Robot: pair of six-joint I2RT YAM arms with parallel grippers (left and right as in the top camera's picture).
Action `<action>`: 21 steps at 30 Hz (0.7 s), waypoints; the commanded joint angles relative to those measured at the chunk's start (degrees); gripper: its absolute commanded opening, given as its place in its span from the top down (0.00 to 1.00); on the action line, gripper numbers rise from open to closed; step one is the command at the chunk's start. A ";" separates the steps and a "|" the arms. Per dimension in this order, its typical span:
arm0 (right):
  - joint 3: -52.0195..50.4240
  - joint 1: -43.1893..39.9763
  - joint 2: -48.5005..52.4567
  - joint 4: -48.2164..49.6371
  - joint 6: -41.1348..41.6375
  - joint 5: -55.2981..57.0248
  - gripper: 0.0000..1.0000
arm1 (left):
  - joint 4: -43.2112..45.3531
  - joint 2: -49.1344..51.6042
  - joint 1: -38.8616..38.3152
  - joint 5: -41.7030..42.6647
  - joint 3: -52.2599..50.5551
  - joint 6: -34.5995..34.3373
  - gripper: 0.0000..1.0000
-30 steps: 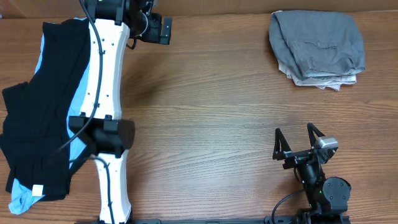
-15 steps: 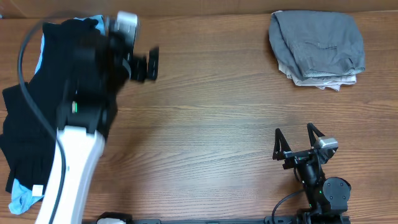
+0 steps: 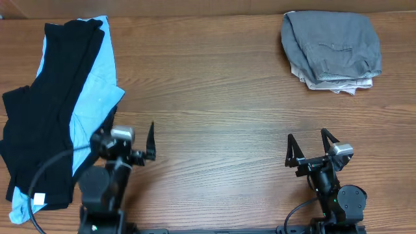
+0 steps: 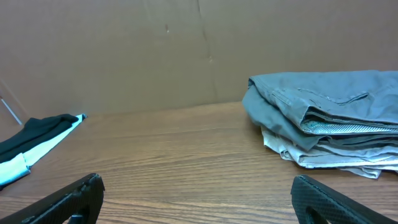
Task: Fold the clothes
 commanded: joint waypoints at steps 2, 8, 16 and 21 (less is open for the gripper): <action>-0.61 0.11 -0.57 0.28 0.02 0.44 0.00 | 0.44 -8.13 1.70 -0.22 -6.21 0.55 0.00; -0.61 0.11 -0.57 0.28 0.02 0.44 0.00 | 0.22 -14.75 2.84 -0.24 -11.15 -0.02 0.00; -0.61 0.11 -0.57 0.28 0.02 0.44 0.00 | -6.60 -20.26 2.82 -0.98 -13.33 0.02 0.00; -0.61 0.11 -0.57 0.28 0.02 0.44 0.00 | -7.45 -21.00 2.82 -1.49 -13.33 -0.20 0.00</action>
